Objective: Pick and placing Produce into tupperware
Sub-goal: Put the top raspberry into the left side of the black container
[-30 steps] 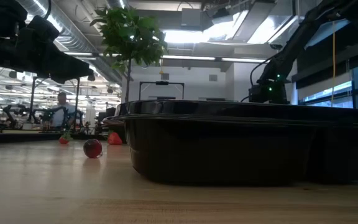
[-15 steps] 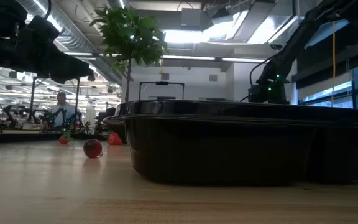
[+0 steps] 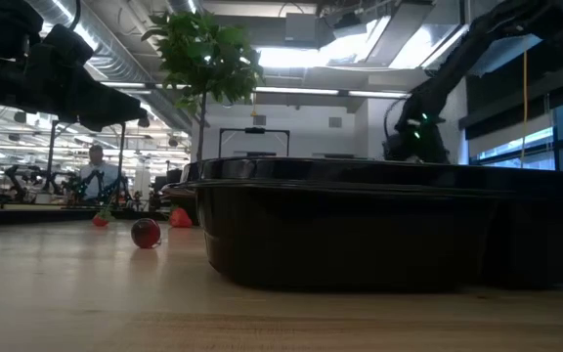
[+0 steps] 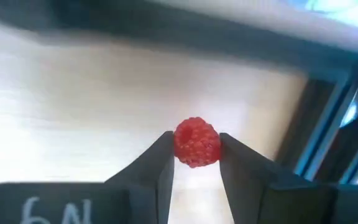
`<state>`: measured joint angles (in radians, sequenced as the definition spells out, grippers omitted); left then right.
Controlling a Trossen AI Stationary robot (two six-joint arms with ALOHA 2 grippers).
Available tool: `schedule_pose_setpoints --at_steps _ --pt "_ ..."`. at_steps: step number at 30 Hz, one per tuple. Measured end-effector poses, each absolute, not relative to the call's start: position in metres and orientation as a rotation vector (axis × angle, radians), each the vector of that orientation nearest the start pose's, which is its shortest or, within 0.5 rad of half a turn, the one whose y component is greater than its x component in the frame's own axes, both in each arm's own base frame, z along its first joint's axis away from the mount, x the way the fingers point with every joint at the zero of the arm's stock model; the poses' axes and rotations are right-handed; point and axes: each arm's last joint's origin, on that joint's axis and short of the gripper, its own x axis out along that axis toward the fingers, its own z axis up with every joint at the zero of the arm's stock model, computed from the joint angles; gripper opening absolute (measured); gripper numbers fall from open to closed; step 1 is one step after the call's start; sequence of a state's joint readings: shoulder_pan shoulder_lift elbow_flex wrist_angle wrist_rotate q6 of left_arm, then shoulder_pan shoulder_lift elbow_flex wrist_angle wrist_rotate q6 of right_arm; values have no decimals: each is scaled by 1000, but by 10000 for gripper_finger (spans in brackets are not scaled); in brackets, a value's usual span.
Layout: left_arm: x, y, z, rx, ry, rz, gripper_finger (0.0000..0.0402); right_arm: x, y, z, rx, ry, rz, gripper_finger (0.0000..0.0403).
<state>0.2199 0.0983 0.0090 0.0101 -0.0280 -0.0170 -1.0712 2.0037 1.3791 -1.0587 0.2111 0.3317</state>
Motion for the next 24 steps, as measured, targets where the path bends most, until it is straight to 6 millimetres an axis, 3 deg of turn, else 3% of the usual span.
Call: schedule_pose_setpoints --at_steps 7,12,18,24 --pt "100 23 160 -24 77 248 186 202 -295 189 890 1571 -1119 114" --pt "100 23 160 -24 77 249 186 240 -265 208 828 1640 -954 114" --pt "100 23 160 -24 77 249 186 295 -207 226 749 1659 -634 113" --pt "100 23 160 -24 77 249 186 345 -123 246 596 1605 -341 112"
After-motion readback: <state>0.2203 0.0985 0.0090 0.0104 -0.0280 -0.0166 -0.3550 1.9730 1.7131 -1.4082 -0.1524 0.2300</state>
